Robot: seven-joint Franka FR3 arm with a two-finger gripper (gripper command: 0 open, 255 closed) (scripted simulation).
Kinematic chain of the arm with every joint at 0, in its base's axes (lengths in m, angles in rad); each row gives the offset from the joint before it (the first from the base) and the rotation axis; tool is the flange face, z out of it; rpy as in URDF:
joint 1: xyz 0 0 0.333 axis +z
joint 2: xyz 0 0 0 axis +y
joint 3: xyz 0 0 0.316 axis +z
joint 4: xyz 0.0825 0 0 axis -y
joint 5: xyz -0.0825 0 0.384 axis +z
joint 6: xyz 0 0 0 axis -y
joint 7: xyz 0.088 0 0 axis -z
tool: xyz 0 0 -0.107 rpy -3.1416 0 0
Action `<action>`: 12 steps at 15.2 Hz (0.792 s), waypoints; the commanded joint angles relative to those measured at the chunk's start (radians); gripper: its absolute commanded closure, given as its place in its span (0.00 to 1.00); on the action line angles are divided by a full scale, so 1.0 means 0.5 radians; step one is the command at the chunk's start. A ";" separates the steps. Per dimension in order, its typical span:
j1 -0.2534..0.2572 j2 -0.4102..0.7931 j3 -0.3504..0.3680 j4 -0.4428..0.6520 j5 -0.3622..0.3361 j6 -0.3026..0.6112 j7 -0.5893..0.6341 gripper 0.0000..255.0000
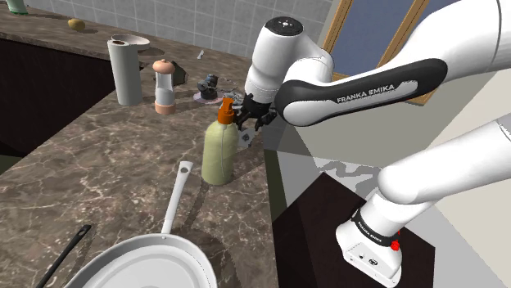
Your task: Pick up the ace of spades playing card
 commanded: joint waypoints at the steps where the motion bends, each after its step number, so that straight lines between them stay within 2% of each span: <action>1: -0.006 0.008 0.007 0.004 -0.006 0.000 0.006 1.00; 12: 0.077 -0.118 -0.137 0.191 0.098 -0.285 -0.156 1.00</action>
